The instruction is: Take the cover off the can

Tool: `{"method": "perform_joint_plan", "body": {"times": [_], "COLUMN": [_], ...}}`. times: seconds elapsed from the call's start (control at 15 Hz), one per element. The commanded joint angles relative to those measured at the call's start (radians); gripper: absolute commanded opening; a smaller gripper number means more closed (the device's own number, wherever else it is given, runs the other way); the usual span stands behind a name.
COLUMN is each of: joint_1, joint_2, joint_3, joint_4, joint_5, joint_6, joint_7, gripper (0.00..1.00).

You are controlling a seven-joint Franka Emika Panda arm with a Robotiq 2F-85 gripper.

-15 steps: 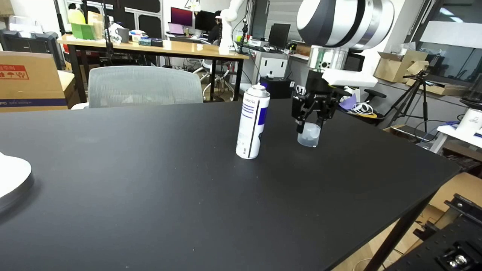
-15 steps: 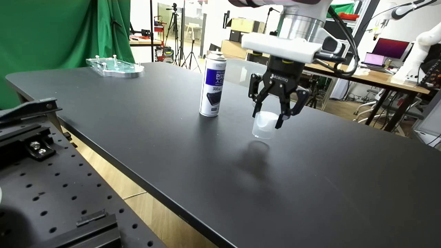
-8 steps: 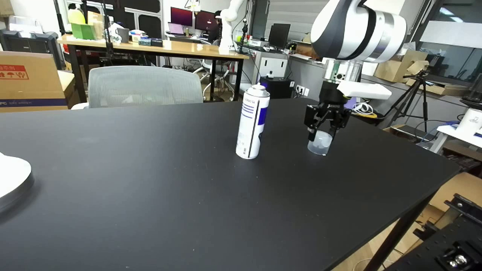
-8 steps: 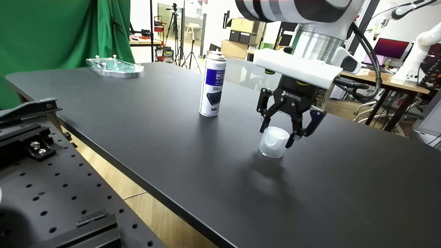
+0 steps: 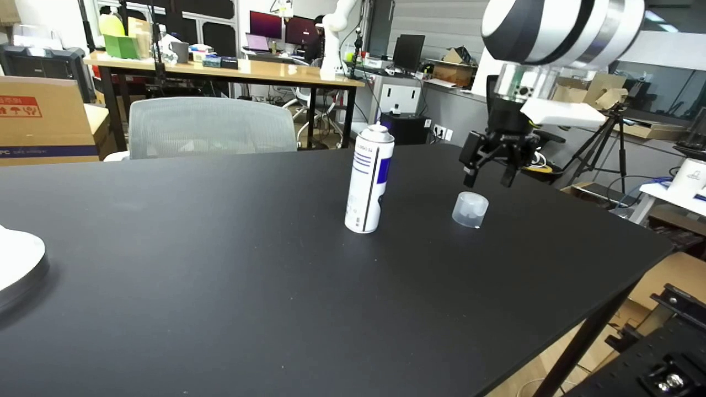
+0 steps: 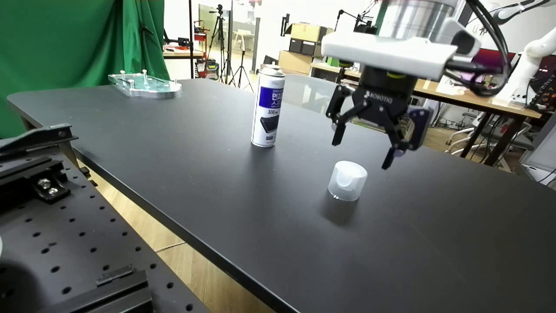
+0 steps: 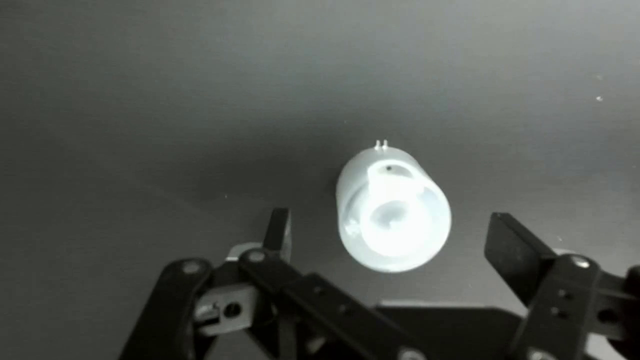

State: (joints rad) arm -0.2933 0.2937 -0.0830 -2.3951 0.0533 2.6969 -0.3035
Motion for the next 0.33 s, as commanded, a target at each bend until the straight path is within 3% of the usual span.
{"method": "perform_joint_plan", "body": {"times": [0.0,0.27], "joint_1": [0.161,0.275], "joint_2": [-0.130,-0.235], "joint_3": [-0.045,-0.021], "joint_4": [0.005,0.045], "joint_5": [-0.125,-0.291], "joint_6": [-0.069,-0.180], "joint_7": [0.261,0.511], "gripper": [1.00,1.00]}}
